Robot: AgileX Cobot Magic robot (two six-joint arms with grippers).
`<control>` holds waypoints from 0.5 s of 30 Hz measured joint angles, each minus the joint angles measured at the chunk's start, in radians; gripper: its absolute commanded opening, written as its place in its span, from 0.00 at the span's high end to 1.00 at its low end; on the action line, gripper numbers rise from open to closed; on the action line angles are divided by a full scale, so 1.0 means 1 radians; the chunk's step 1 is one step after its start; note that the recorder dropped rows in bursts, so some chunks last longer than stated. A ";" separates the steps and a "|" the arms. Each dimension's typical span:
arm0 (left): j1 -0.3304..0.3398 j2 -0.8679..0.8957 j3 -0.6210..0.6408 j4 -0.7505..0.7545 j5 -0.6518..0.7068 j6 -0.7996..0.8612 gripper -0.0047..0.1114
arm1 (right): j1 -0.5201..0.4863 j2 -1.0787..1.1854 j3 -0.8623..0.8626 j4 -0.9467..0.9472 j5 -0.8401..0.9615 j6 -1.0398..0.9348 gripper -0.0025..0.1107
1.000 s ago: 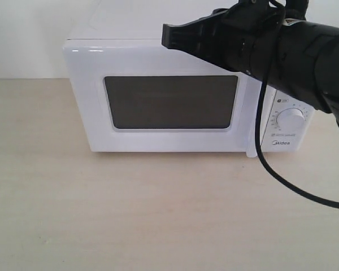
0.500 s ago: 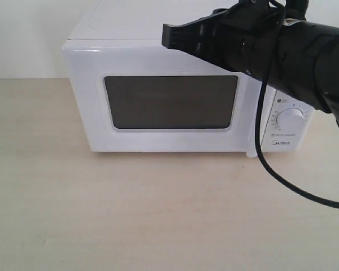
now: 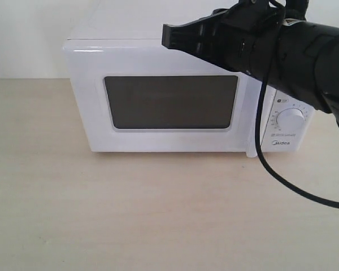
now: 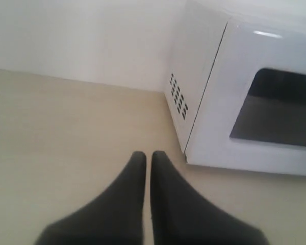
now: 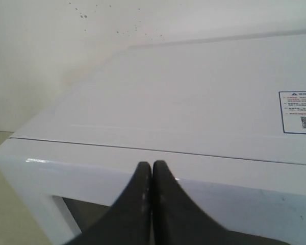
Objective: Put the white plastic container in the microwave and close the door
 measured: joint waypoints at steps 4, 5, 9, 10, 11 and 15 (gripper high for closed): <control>0.000 0.000 0.002 0.004 0.060 0.037 0.92 | 0.000 0.000 0.000 0.000 0.000 0.000 0.98; 0.000 0.000 0.002 0.004 0.065 0.042 0.92 | 0.000 0.000 0.000 0.000 0.000 0.000 0.98; 0.000 0.000 0.002 0.004 0.072 0.055 0.92 | 0.000 0.000 0.000 0.000 0.000 0.000 0.98; 0.000 0.000 0.002 0.004 0.073 0.057 0.92 | 0.000 0.000 0.000 0.000 0.000 0.000 0.98; 0.000 0.000 0.002 0.004 0.073 0.057 0.92 | 0.000 0.000 0.000 0.000 0.000 0.000 0.98; 0.000 0.000 0.002 0.004 0.074 0.059 0.92 | 0.000 0.000 0.000 0.000 0.000 0.000 0.98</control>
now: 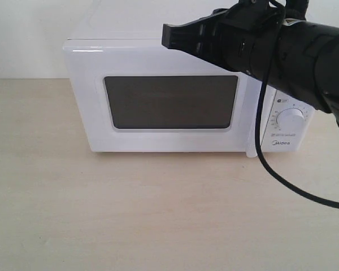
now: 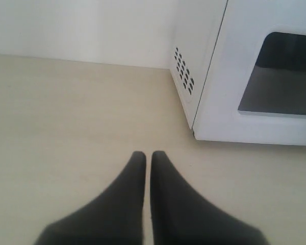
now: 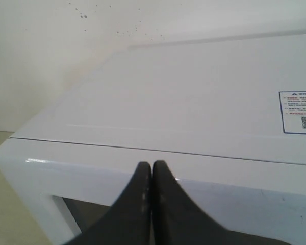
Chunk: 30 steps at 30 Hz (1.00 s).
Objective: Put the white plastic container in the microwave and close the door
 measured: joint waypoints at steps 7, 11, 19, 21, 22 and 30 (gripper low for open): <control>0.000 0.000 0.000 0.000 0.000 0.000 0.92 | 0.000 0.000 0.000 0.000 0.000 0.000 0.98; 0.000 0.000 0.000 0.000 0.000 0.000 0.92 | 0.000 0.000 0.000 0.000 0.000 0.000 0.98; 0.000 0.000 0.000 0.002 0.001 0.000 0.92 | 0.000 0.000 0.000 0.000 0.000 0.000 0.98; 0.000 0.000 0.000 0.002 0.001 0.000 0.92 | 0.000 -0.008 0.000 0.000 0.002 0.000 0.98; 0.000 0.000 0.000 0.002 0.001 0.000 0.92 | 0.000 -0.021 0.000 0.000 0.004 -0.006 0.98; 0.000 0.000 0.000 0.002 0.001 0.000 0.92 | -0.018 -0.225 0.000 0.022 0.161 -0.166 0.98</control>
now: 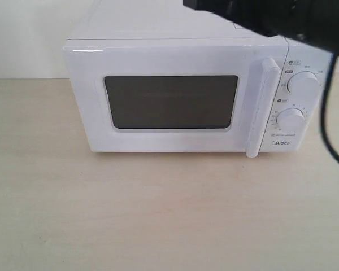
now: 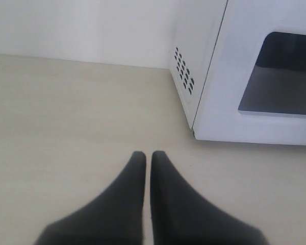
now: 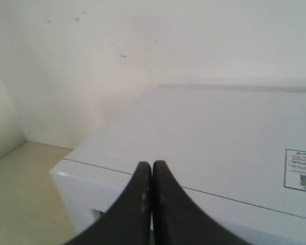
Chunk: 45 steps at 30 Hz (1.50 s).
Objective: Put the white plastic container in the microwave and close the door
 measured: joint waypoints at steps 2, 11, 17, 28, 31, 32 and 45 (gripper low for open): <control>0.000 0.000 0.000 0.002 0.000 0.000 0.92 | -0.039 -0.079 0.000 0.002 0.143 -0.046 0.98; 0.000 0.000 0.000 0.002 0.000 0.000 0.92 | -0.428 -0.559 0.101 0.003 0.577 -0.080 0.98; 0.000 0.000 0.000 0.002 0.000 0.000 0.92 | -0.582 -0.977 0.395 0.001 0.371 0.099 0.98; 0.000 0.000 0.000 0.002 0.000 0.000 0.92 | -0.633 -1.094 0.763 0.001 0.262 0.182 0.98; 0.000 0.000 0.000 0.002 0.000 0.000 0.92 | -0.633 -1.094 0.772 0.001 0.266 0.186 0.98; 0.000 0.000 0.000 0.002 0.000 0.000 0.92 | -0.633 -1.094 0.774 0.001 0.268 0.188 0.98; 0.000 0.000 0.000 0.002 0.002 0.000 0.92 | -0.636 -1.127 0.783 -0.267 0.326 0.289 0.98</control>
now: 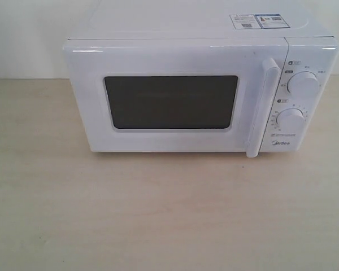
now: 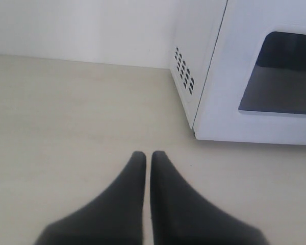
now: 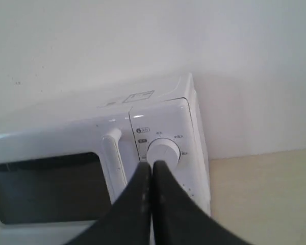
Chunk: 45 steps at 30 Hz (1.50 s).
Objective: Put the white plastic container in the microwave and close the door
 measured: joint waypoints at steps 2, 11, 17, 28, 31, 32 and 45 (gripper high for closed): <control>0.000 0.000 0.000 0.000 0.000 0.000 0.92 | 0.000 0.000 0.000 -0.148 0.020 0.087 0.98; 0.000 0.000 0.000 0.000 0.000 0.000 0.92 | 0.000 0.000 0.034 -0.755 0.040 0.679 0.98; 0.000 0.000 0.000 0.000 0.000 0.000 0.92 | 0.000 0.000 0.064 -0.847 0.102 0.801 0.98; 0.000 0.000 0.000 0.000 0.000 0.006 0.92 | 0.000 0.000 0.066 -0.860 0.281 0.762 0.98; 0.000 0.000 0.000 0.000 0.000 0.006 0.92 | 0.000 0.000 0.069 -0.860 0.304 0.743 0.98; 0.000 0.000 0.000 0.000 0.000 0.006 0.92 | 0.000 0.000 0.069 -0.862 0.308 0.741 0.98; 0.000 0.000 0.000 0.000 0.000 0.008 0.92 | 0.000 0.000 0.069 -0.864 0.314 0.741 0.98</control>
